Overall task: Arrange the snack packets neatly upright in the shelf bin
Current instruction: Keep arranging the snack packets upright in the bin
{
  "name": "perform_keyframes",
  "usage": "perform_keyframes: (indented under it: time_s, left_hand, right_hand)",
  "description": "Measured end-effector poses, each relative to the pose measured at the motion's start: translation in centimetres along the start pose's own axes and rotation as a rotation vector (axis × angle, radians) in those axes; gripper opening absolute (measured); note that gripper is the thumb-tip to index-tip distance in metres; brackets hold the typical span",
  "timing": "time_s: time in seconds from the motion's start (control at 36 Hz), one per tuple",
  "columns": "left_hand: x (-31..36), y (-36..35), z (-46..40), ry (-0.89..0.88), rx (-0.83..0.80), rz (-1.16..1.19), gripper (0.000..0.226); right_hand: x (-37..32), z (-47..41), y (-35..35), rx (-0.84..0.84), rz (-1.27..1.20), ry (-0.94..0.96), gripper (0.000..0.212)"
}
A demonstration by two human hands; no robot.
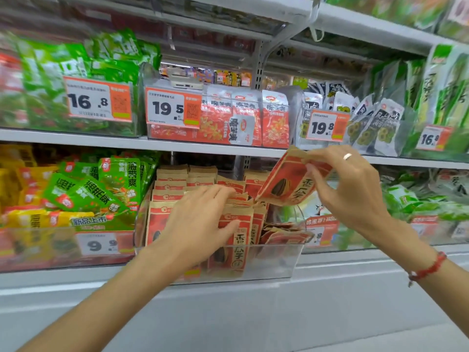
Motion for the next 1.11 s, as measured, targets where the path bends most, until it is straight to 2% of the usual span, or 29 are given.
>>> perform_keyframes:
  time_s: [0.08, 0.14, 0.19, 0.25, 0.33, 0.44, 0.58, 0.64, 0.75, 0.83, 0.92, 0.97, 1.03, 1.08, 1.11]
  left_hand:
    - [0.1, 2.0, 2.1, 0.056, 0.019, 0.223, 0.067]
    - [0.3, 2.8, 3.6, 0.069, 0.045, 0.391, 0.075]
    - [0.1, 3.0, 4.9, 0.076, 0.071, 0.556, 0.077]
    - [-0.5, 2.6, 5.7, 0.095, 0.099, 0.67, 0.064]
    - [-1.9, 1.3, 7.2, 0.164, 0.146, 0.714, 0.042]
    - [-4.0, -1.0, 9.3, 0.271, 0.134, 0.64, 0.038]
    - [-5.8, -3.3, 10.1, 0.334, 0.072, 0.828, 0.038]
    - [-6.0, -3.9, 10.1, 0.344, 0.067, 0.894, 0.038]
    - [-5.8, -5.0, 10.5, 0.385, 0.044, 1.083, 0.022]
    - [-5.8, -6.2, 11.0, 0.443, 0.009, 1.149, 0.015]
    - [-6.4, -6.9, 11.6, 0.486, 0.016, 1.097, 0.023]
    - [-6.6, -6.8, 11.7, 0.486, 0.021, 0.98, 0.034]
    - [-6.1, -6.6, 11.8, 0.485, -0.002, 0.887, 0.059]
    - [-5.4, -6.6, 11.8, 0.505, -0.031, 0.891, 0.089]
    - [-5.2, -6.6, 11.8, 0.52, -0.041, 0.906, 0.095]
  right_hand:
    - [-2.1, 0.1, 2.9, 0.091, -0.07, 0.024, 0.017]
    - [-3.4, -0.2, 3.9, 0.083, -0.184, -0.01, 0.018]
    - [-4.5, -0.4, 3.2, -0.024, -0.44, -0.111, 0.014]
    - [-6.0, -0.3, 1.2, -0.16, -0.678, -0.194, 0.012]
    - [-7.4, 0.7, -2.0, -0.275, -0.827, -0.268, 0.014]
    - [-7.3, 2.5, -6.2, -0.369, -0.949, -0.397, 0.014]
    - [-7.4, 4.6, -9.6, -0.418, -1.253, -0.613, 0.009]
    - [-7.2, 5.9, -10.9, -0.456, -1.345, -0.729, 0.016]
    - [-7.4, 8.4, -13.1, -0.518, -1.409, -0.877, 0.038]
    - [-8.3, 9.2, -13.8, -0.592, -1.397, -0.872, 0.026]
    - [-8.6, 9.0, -13.7, -0.544, -1.329, -0.831, 0.006]
    - [-8.2, 8.6, -13.3, -0.472, -1.202, -0.773, 0.008]
    - [-8.1, 8.3, -12.9, -0.408, -1.106, -0.738, 0.01]
    - [-8.1, 8.2, -12.5, -0.355, -1.078, -0.741, 0.004]
    - [-8.3, 8.0, -12.3, -0.339, -1.075, -0.741, 0.002]
Point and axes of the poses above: each hand's wrist, its own z-axis away from the middle knuckle, its own y-axis out of the back of the hand, x = y × z, the point moved 10 cm from there along -z, towards the middle knuckle, and after that the axes turned 9 degrees about -x, right-handed, at the moved point
